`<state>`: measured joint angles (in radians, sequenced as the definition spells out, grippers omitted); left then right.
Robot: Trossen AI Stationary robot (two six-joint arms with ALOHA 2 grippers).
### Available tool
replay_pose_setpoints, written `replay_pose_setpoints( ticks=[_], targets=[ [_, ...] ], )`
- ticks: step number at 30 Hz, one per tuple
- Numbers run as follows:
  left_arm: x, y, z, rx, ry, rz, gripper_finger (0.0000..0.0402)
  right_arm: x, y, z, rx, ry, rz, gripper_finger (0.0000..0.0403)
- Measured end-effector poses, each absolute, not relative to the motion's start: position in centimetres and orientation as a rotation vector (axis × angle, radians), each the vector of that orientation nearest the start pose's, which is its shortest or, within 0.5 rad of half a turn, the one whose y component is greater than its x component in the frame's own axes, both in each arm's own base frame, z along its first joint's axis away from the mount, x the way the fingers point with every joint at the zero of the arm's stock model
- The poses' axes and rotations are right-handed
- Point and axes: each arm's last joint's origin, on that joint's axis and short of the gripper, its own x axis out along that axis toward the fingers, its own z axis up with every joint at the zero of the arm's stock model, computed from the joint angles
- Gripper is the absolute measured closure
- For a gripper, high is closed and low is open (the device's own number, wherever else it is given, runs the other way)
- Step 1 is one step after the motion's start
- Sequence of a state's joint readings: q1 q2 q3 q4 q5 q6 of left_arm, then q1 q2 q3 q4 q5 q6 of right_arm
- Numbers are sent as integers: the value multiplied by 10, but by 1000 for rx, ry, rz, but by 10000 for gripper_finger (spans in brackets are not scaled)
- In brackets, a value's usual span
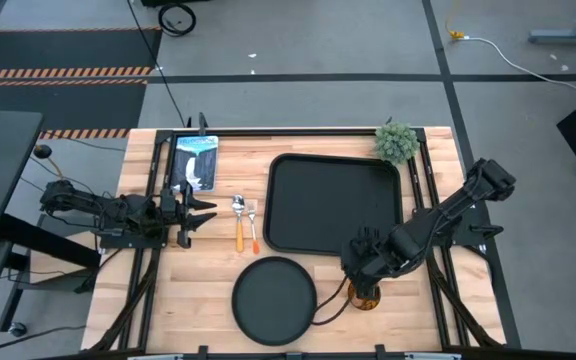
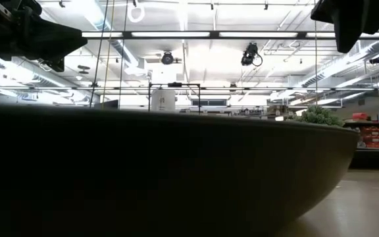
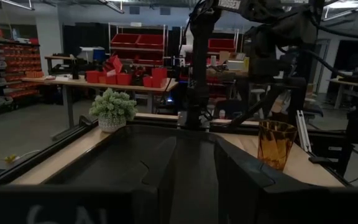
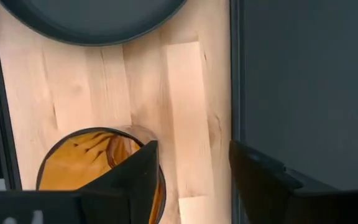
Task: Pick and place plate/cup/fork/spoon on tray
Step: Put the yellow cup on the black tray
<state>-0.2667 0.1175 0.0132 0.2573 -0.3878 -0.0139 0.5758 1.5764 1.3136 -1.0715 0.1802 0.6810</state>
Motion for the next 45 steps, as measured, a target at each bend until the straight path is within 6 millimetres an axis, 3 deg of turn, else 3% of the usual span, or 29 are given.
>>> replay_pose_setpoints(
  ticks=[10, 19, 25, 40, 45],
  targets=[
    [100, -16, 183, -63, -146, 120, 285, 260, 170, 248, 124, 1428, -44, 191],
    [101, -16, 183, -63, -146, 120, 285, 261, 180, 223, 24, 1524, -84, 200],
    [100, -16, 183, -63, -146, 120, 285, 261, 181, 218, 14, 1547, -91, 244],
    [100, -16, 183, -63, -146, 120, 285, 263, 164, 232, 122, 1550, -121, 382],
    [100, -16, 183, -63, -146, 120, 285, 263, 158, 232, 128, 1591, -142, 387]
  ],
)
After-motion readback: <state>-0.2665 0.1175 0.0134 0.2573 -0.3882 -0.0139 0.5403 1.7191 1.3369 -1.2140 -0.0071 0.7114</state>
